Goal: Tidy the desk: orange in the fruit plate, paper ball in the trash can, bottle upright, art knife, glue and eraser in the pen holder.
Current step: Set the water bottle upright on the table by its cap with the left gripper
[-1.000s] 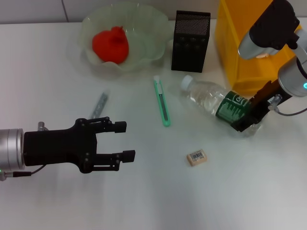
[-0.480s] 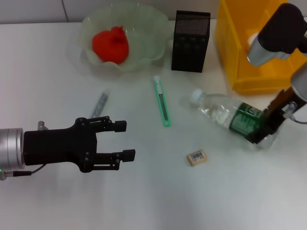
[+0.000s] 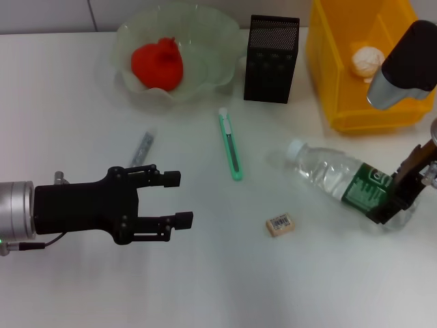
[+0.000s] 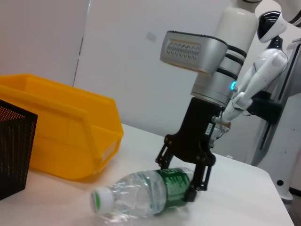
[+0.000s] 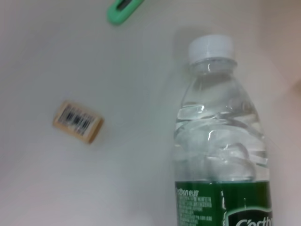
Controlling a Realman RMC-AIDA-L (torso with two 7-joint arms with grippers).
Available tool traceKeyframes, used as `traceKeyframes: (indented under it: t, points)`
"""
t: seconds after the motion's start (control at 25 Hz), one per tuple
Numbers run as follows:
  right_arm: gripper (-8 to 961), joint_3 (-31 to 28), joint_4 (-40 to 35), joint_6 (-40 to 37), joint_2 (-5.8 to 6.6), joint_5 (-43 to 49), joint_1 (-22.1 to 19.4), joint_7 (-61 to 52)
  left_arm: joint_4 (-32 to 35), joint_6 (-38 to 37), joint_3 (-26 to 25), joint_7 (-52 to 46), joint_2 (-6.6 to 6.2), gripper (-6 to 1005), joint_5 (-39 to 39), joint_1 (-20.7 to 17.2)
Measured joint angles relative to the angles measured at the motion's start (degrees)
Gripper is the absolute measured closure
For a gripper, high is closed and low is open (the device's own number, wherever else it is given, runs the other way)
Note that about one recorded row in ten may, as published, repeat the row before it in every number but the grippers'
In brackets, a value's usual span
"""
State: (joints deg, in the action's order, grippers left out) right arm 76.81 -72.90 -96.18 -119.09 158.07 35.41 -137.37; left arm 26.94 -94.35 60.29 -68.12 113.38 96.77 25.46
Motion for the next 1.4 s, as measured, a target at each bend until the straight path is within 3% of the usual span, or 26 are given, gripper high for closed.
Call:
traceKeyframes:
  t: [1.08, 1.4]
  points:
    - [163, -0.9, -6.76, -7.03, 0.08, 3.39, 1.03, 1.35, 0.21, 0.05, -0.09, -0.39, -0.26, 212, -0.28, 0.11]
    - [163, -1.5, -0.23, -7.47, 0.14, 4.23, 3.28, 1.4, 0.28, 0.05, -0.09, -0.94, -0.27, 212, -0.18, 0.64]
